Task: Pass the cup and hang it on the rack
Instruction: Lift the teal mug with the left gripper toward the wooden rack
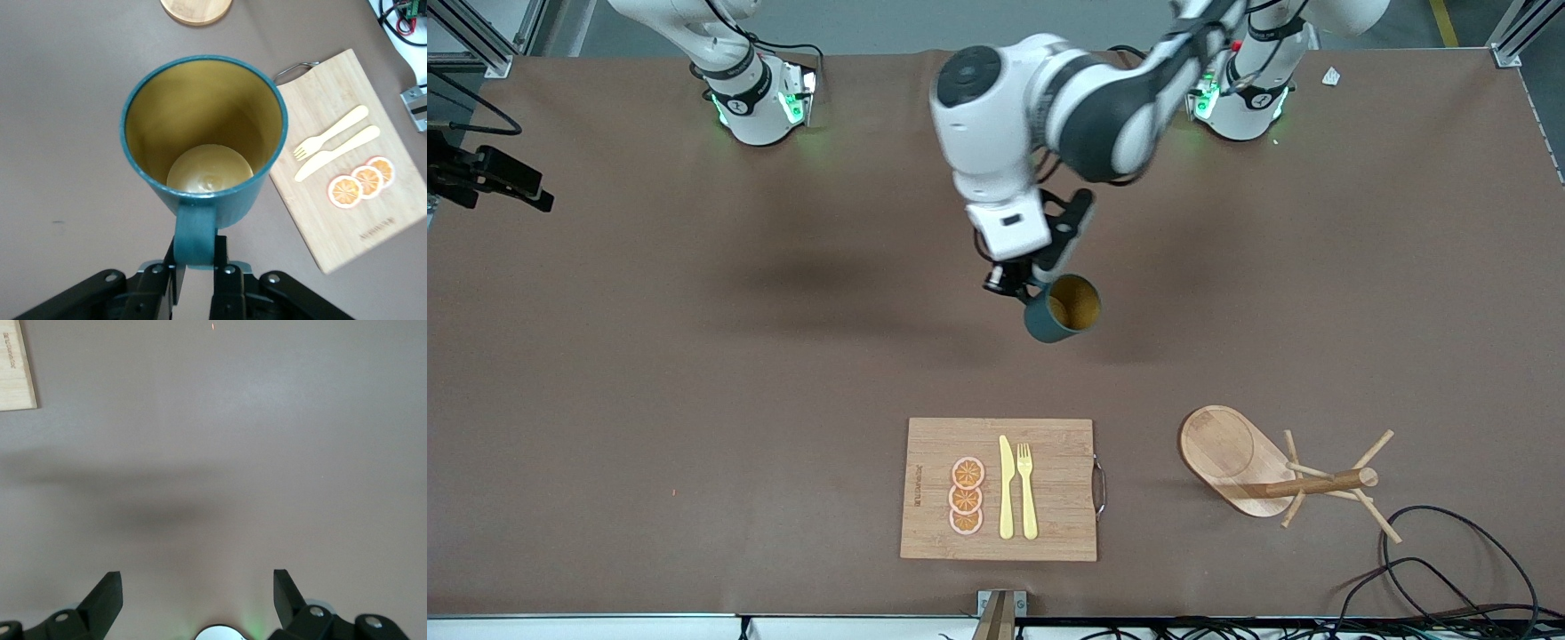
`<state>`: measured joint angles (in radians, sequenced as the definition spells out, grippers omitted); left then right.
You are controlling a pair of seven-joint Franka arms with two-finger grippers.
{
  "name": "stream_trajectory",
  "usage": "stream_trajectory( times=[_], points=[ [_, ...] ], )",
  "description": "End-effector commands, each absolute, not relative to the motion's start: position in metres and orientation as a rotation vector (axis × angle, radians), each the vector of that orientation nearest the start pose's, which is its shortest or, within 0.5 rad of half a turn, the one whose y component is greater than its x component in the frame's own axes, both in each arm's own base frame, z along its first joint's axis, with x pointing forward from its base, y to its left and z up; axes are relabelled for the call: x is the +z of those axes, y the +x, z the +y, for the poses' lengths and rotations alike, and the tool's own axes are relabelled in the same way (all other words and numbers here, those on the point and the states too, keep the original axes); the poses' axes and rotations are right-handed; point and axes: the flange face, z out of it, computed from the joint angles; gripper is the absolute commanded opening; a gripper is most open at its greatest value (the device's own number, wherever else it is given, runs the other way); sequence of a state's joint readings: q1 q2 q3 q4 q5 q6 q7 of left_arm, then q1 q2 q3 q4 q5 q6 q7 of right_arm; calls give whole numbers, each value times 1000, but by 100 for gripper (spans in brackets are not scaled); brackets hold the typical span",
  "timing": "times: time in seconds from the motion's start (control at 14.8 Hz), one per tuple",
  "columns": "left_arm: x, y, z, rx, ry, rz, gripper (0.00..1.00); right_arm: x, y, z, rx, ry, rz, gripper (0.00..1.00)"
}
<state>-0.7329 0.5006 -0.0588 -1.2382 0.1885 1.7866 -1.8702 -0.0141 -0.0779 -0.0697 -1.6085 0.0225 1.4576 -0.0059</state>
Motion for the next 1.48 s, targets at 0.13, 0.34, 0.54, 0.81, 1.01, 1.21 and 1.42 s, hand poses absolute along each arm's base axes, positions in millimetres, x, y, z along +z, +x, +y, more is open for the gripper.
stream_trajectory(
  times=[0.13, 0.34, 0.54, 0.81, 1.01, 1.21, 1.42],
  points=[
    [552, 579, -367, 25, -2879, -1619, 0, 642, 507, -48, 84, -3101, 58, 100],
    [564, 615, -297, 198, -2966, -1681, 0, 642, 506, -47, 97, -3127, 47, 100],
    [566, 637, -252, 321, -3099, -1647, 0, 641, 506, -45, 103, -3135, 43, 100],
    [551, 670, -181, 530, -3229, -1721, 0, 641, 506, -44, 103, -3135, 41, 100],
    [528, 690, -139, 688, -3315, -1789, 0, 641, 506, -44, 103, -3135, 38, 100],
    [499, 705, -121, 828, -3319, -1871, 0, 641, 505, -44, 111, -3134, 41, 100],
    [467, 719, -106, 1040, -3269, -2032, 0, 641, 505, -44, 113, -3134, 38, 100]
  ],
)
